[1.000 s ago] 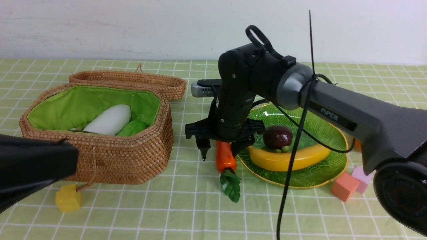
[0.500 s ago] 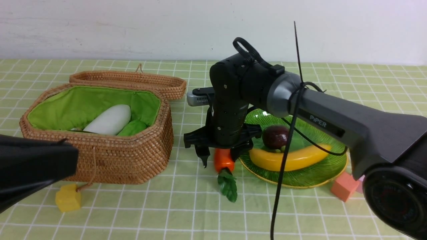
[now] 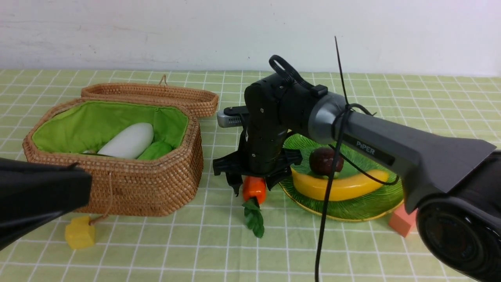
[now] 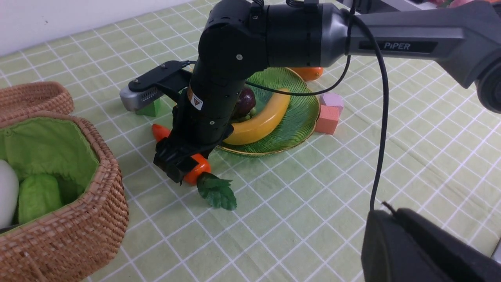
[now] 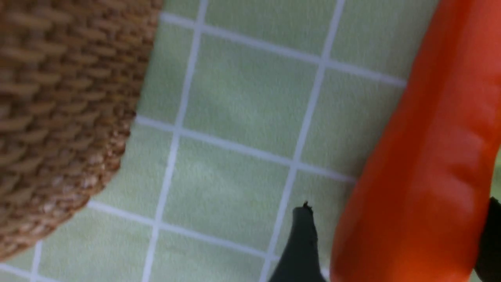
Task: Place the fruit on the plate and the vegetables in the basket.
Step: Use the right arm to grab a carrot and put it into the left basket
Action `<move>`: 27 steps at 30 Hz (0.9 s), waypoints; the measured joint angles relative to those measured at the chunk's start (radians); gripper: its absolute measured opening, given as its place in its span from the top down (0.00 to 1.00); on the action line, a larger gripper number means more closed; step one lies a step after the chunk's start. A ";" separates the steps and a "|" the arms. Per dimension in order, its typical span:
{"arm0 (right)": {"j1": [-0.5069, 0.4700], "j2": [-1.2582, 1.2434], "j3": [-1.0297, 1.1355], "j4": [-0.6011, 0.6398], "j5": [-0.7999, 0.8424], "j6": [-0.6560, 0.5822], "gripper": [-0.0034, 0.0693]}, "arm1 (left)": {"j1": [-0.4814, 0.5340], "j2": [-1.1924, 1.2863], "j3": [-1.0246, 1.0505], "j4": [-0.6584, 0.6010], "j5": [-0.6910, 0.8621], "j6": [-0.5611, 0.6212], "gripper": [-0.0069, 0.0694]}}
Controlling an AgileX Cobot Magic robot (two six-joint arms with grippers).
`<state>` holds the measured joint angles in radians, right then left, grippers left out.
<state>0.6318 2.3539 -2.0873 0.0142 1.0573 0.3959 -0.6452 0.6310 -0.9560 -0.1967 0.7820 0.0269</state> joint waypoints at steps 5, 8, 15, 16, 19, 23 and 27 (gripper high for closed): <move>0.000 0.032 -0.001 -0.005 -0.023 0.000 0.32 | 0.000 0.000 0.000 0.000 0.000 0.000 0.93; 0.000 0.038 -0.006 -0.002 -0.020 0.000 0.40 | 0.000 0.000 0.000 0.000 0.000 0.000 0.92; -0.001 0.048 -0.032 0.004 0.008 0.000 0.41 | 0.000 0.000 0.000 0.000 0.000 0.000 0.92; -0.001 0.050 -0.042 0.008 0.018 -0.003 0.41 | 0.000 0.000 0.000 0.000 0.000 0.000 0.92; 0.001 0.050 -0.099 0.037 0.091 -0.018 0.41 | 0.000 0.000 0.000 0.000 0.000 0.000 0.92; 0.009 -0.002 -0.184 0.016 0.167 -0.036 0.41 | 0.000 0.000 0.000 0.000 -0.001 0.000 0.92; 0.011 -0.088 -0.213 -0.023 0.172 -0.050 0.41 | 0.000 0.000 0.000 0.008 -0.001 0.000 0.92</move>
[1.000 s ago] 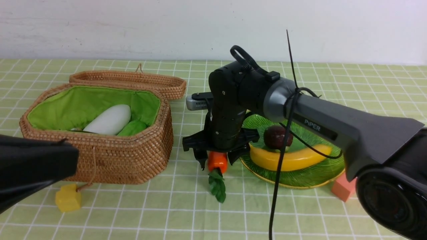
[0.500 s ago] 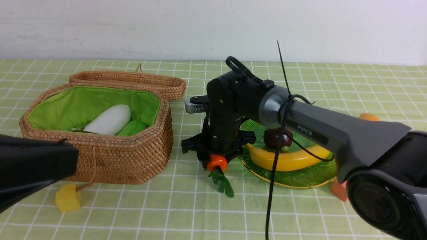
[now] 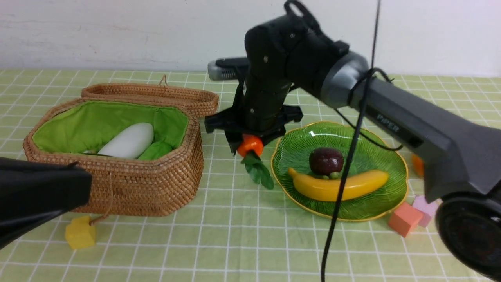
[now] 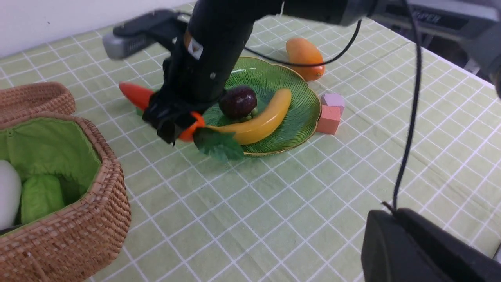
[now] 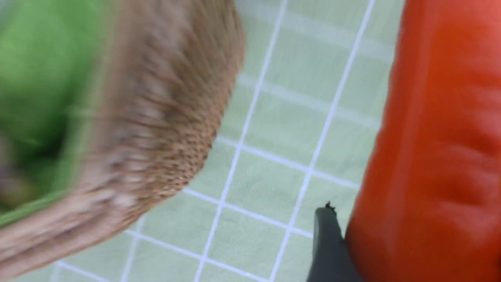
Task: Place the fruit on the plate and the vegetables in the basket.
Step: Use the right arm to grab a carrot and put it into the left basket
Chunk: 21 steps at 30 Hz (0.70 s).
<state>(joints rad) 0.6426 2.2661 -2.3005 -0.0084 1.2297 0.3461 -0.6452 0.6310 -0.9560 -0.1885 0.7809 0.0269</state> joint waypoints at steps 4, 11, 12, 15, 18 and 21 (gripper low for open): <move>0.017 -0.110 -0.008 -0.015 0.009 -0.093 0.41 | 0.000 -0.001 0.000 0.047 -0.005 -0.013 0.92; 0.113 -0.135 -0.009 0.173 -0.333 -0.377 0.41 | 0.000 -0.071 0.000 0.337 -0.014 -0.268 0.92; 0.126 -0.122 -0.009 0.205 -0.392 -0.425 0.41 | 0.000 -0.085 0.000 0.376 -0.014 -0.321 0.92; 0.139 -0.080 -0.009 0.281 -0.536 -0.524 0.41 | 0.000 -0.110 0.000 0.455 -0.014 -0.399 0.92; 0.141 -0.032 -0.009 0.320 -0.622 -0.587 0.41 | 0.000 -0.120 0.000 0.477 -0.014 -0.421 0.92; 0.141 0.010 -0.009 0.328 -0.675 -0.614 0.41 | 0.000 -0.120 0.000 0.479 -0.014 -0.424 0.92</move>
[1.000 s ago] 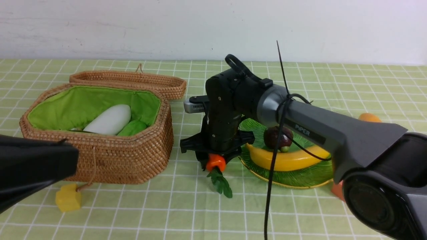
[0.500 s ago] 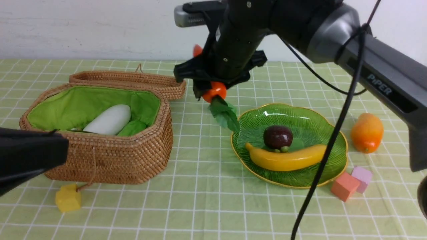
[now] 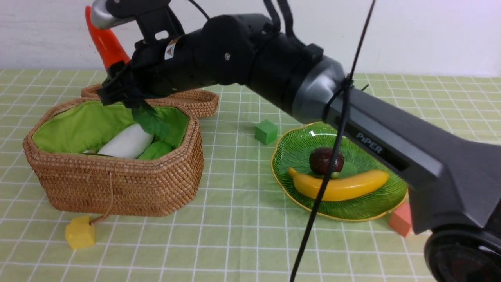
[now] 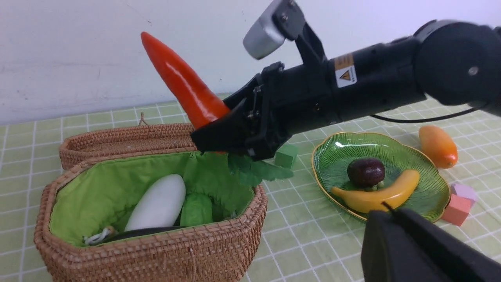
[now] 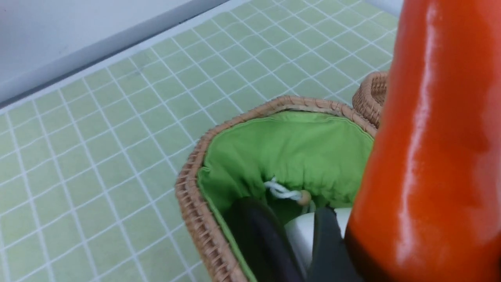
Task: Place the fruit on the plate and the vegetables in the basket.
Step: Use the right arm to grab a carrot and put it into the left basket, then use the right arm to grab a mango and put it into the right plate
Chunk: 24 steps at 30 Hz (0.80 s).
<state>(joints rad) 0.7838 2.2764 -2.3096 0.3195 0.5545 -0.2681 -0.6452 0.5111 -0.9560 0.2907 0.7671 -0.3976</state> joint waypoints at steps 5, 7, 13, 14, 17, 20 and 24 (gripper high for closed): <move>0.000 0.047 0.001 0.000 -0.042 -0.018 0.41 | 0.000 0.000 0.000 0.001 0.001 0.000 0.92; 0.000 0.051 0.001 -0.005 -0.040 -0.018 0.37 | 0.000 0.000 0.000 0.001 0.001 0.000 0.92; 0.000 0.023 0.001 -0.067 0.028 -0.018 0.05 | 0.000 0.000 0.000 -0.008 0.003 0.000 0.92; 0.000 0.015 0.001 -0.072 0.045 -0.018 0.03 | 0.000 0.000 0.000 -0.011 0.003 0.000 0.92; 0.000 -0.044 0.001 -0.091 0.156 -0.016 0.03 | 0.000 0.000 0.000 -0.031 -0.001 0.007 0.92; -0.001 -0.133 0.001 -0.128 0.307 0.024 0.11 | 0.000 0.000 0.000 -0.084 -0.002 0.052 0.92; -0.003 -0.274 -0.001 -0.252 0.554 0.127 0.39 | 0.000 0.020 0.000 -0.263 -0.003 0.214 0.92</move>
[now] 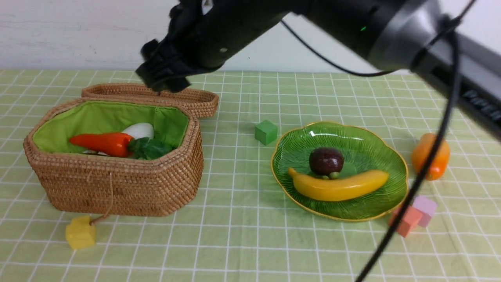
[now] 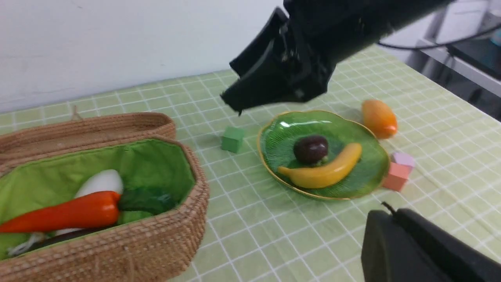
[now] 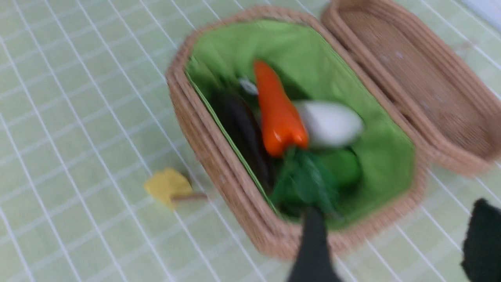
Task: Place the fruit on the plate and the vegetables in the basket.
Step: Use the right arm to grab a mango and put it into the right plate
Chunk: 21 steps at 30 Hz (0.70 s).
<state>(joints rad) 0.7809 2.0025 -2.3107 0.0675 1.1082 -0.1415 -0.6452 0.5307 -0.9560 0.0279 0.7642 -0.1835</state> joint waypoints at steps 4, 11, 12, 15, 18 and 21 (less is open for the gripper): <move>-0.010 -0.078 -0.001 -0.113 0.134 0.064 0.74 | 0.000 0.052 0.000 -0.208 0.014 0.183 0.92; -0.115 -0.308 0.285 -0.225 0.142 0.225 0.97 | 0.000 0.122 0.000 -0.502 0.021 0.471 0.92; -0.156 -0.362 0.368 -0.228 0.143 0.254 0.97 | 0.000 0.123 0.000 -0.523 0.020 0.494 0.92; -0.304 -0.501 0.618 -0.243 0.143 0.333 0.97 | 0.000 0.123 0.000 -0.547 0.023 0.534 0.92; -0.483 -0.569 0.844 -0.241 0.123 0.412 0.95 | 0.000 0.123 0.000 -0.548 0.032 0.544 0.92; -0.686 -0.541 0.990 -0.150 0.007 0.470 0.87 | 0.000 0.124 0.000 -0.548 0.038 0.550 0.92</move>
<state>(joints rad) 0.0949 1.4617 -1.3206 -0.0821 1.1154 0.3289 -0.6452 0.6548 -0.9560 -0.5196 0.8026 0.3661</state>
